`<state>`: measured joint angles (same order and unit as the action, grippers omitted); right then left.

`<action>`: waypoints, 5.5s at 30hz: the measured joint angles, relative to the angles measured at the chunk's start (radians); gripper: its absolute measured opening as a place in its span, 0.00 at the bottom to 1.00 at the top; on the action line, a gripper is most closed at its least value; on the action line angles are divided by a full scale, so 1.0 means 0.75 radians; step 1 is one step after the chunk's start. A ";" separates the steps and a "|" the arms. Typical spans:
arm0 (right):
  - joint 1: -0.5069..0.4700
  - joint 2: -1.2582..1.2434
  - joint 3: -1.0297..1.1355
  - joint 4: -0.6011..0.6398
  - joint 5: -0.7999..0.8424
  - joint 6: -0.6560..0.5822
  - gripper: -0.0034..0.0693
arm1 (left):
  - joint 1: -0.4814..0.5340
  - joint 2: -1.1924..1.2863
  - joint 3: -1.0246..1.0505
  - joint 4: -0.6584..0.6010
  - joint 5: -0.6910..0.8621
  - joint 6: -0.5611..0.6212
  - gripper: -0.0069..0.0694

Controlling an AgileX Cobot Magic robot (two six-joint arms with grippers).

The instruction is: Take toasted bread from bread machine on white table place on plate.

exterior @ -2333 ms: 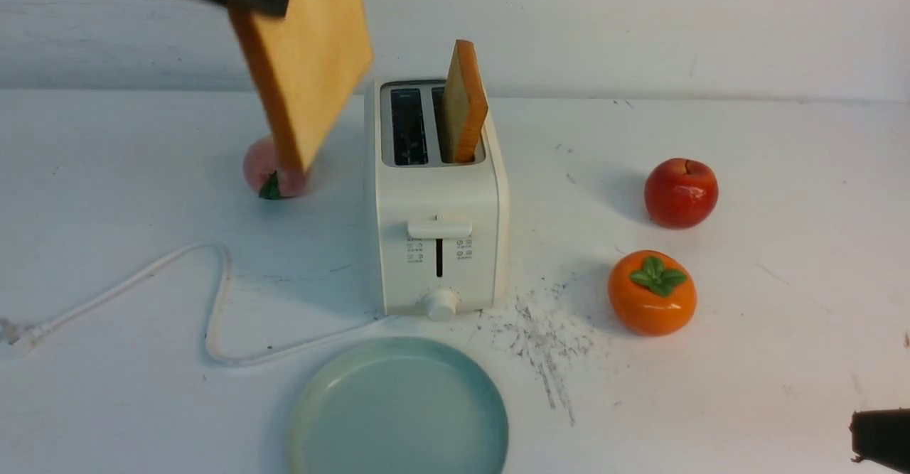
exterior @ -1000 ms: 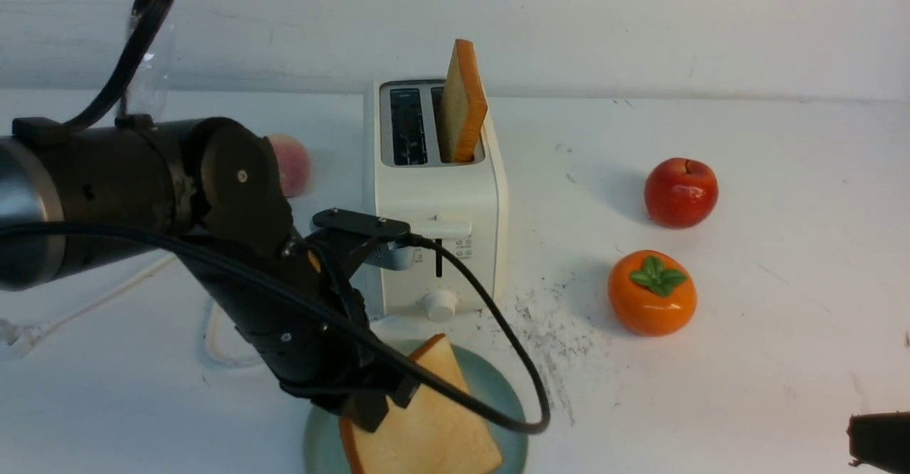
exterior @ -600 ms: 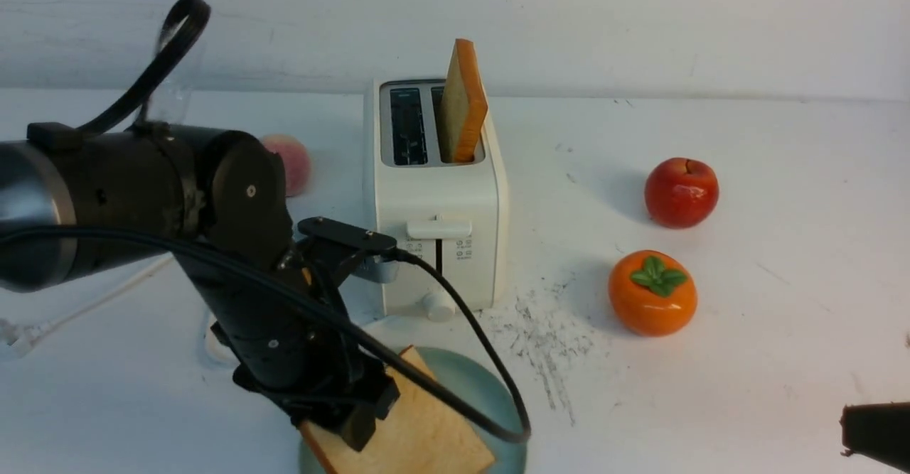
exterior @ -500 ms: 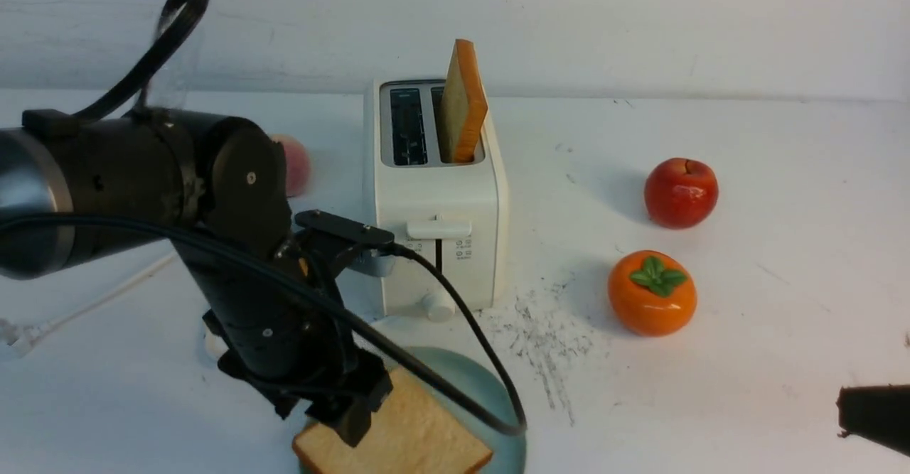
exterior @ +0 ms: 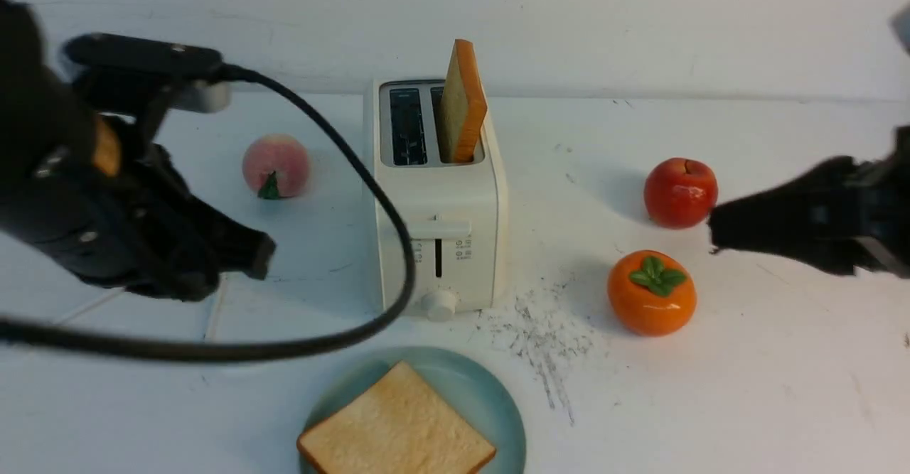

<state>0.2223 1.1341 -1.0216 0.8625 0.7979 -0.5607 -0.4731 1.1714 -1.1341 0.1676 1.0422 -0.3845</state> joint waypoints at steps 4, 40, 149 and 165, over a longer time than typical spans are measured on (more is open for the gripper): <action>0.167 0.181 -0.119 -0.050 -0.151 0.002 0.38 | 0.000 -0.237 0.143 0.002 -0.064 -0.072 0.07; 0.254 1.078 -0.926 -0.091 -0.484 0.078 0.12 | 0.000 -1.482 0.690 0.102 0.090 -0.195 0.07; -0.116 -1.360 0.718 -0.828 -0.598 0.659 0.04 | 0.000 -1.482 1.050 0.027 -0.873 -0.199 0.08; -0.117 -1.432 1.047 -0.829 -0.951 0.704 0.06 | 0.000 -1.481 1.088 0.007 -0.955 -0.200 0.09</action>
<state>0.1346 0.0602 -0.2361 0.2406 0.0846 -0.0330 -0.4731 0.0606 -0.3182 0.1732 0.3261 -0.5343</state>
